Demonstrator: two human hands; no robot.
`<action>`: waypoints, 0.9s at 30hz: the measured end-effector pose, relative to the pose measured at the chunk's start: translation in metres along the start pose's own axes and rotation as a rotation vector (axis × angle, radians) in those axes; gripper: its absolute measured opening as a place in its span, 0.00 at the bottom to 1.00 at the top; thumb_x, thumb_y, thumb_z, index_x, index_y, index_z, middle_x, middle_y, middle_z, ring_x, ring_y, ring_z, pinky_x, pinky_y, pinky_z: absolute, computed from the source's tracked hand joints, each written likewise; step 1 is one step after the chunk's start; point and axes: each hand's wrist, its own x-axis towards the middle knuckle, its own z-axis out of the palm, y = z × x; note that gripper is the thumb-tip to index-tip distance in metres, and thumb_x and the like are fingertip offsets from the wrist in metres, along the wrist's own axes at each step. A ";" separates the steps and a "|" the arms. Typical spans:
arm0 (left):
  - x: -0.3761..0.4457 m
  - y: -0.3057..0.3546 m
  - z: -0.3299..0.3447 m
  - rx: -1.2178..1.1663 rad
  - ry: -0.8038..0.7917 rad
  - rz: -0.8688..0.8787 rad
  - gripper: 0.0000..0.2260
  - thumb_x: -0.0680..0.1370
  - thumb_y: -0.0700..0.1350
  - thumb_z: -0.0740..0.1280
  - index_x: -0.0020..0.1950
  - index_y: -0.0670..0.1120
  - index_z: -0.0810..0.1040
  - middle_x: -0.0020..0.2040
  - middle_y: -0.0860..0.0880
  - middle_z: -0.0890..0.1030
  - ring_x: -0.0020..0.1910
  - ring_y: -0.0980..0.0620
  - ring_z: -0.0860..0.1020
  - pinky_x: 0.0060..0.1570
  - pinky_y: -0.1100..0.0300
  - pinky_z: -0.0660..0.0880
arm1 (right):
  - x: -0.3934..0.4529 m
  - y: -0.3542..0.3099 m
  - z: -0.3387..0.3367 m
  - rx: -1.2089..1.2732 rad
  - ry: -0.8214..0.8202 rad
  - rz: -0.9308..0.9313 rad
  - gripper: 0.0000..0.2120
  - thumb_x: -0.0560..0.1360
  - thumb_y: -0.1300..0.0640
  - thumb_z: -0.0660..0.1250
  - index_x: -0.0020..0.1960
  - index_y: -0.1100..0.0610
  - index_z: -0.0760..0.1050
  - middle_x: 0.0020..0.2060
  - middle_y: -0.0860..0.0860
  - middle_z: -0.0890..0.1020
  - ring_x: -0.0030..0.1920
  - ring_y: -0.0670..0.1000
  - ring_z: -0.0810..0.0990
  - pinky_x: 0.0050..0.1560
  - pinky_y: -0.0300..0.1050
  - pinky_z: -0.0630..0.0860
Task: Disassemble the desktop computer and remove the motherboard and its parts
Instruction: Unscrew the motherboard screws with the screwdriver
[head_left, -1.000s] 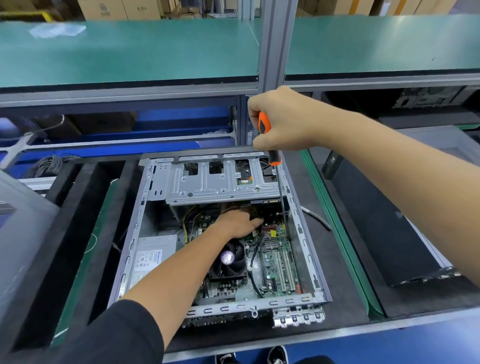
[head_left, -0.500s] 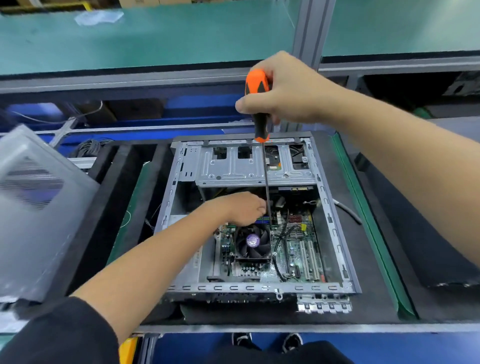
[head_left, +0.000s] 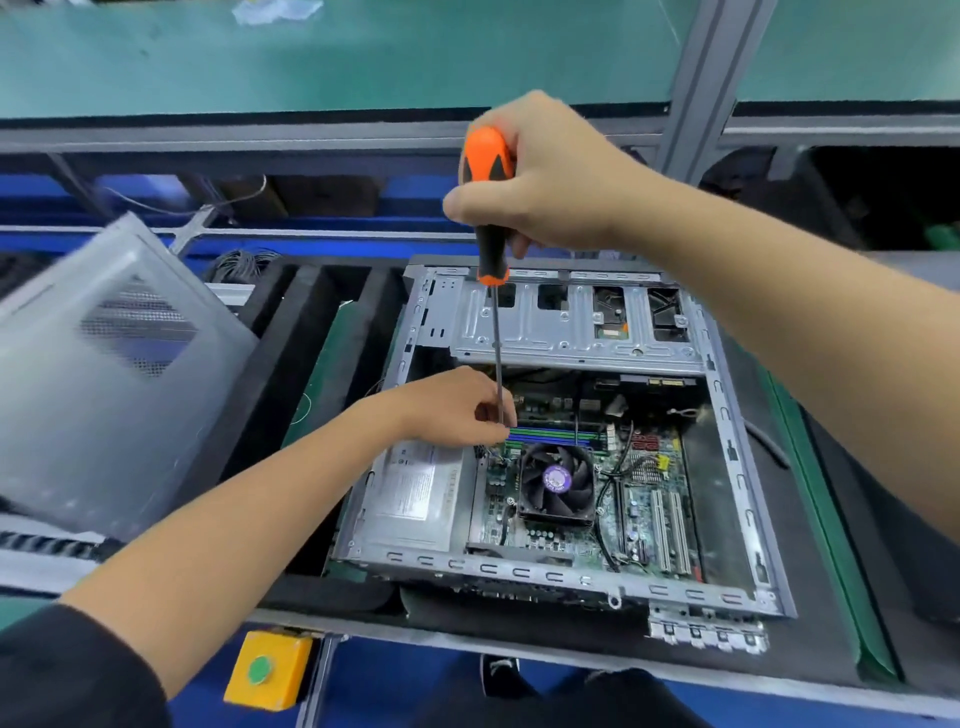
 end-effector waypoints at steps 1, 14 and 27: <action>0.000 -0.003 0.001 -0.033 0.013 -0.001 0.09 0.79 0.49 0.63 0.50 0.49 0.82 0.48 0.60 0.80 0.50 0.60 0.78 0.55 0.63 0.73 | 0.001 0.002 0.003 0.008 -0.011 -0.001 0.13 0.71 0.58 0.69 0.39 0.70 0.73 0.31 0.66 0.79 0.25 0.52 0.80 0.25 0.38 0.72; 0.005 -0.007 0.001 -0.031 0.030 0.019 0.10 0.80 0.52 0.64 0.47 0.50 0.83 0.42 0.67 0.78 0.44 0.69 0.75 0.48 0.72 0.67 | -0.005 0.011 0.039 0.255 -0.128 0.112 0.14 0.76 0.57 0.70 0.37 0.61 0.69 0.29 0.55 0.76 0.30 0.50 0.78 0.33 0.47 0.78; 0.020 0.069 -0.045 -0.397 0.368 0.271 0.13 0.82 0.39 0.58 0.40 0.42 0.78 0.35 0.47 0.80 0.35 0.54 0.79 0.43 0.57 0.78 | 0.029 0.019 -0.040 0.241 0.422 0.311 0.09 0.82 0.54 0.59 0.45 0.53 0.61 0.33 0.54 0.72 0.22 0.45 0.72 0.25 0.37 0.71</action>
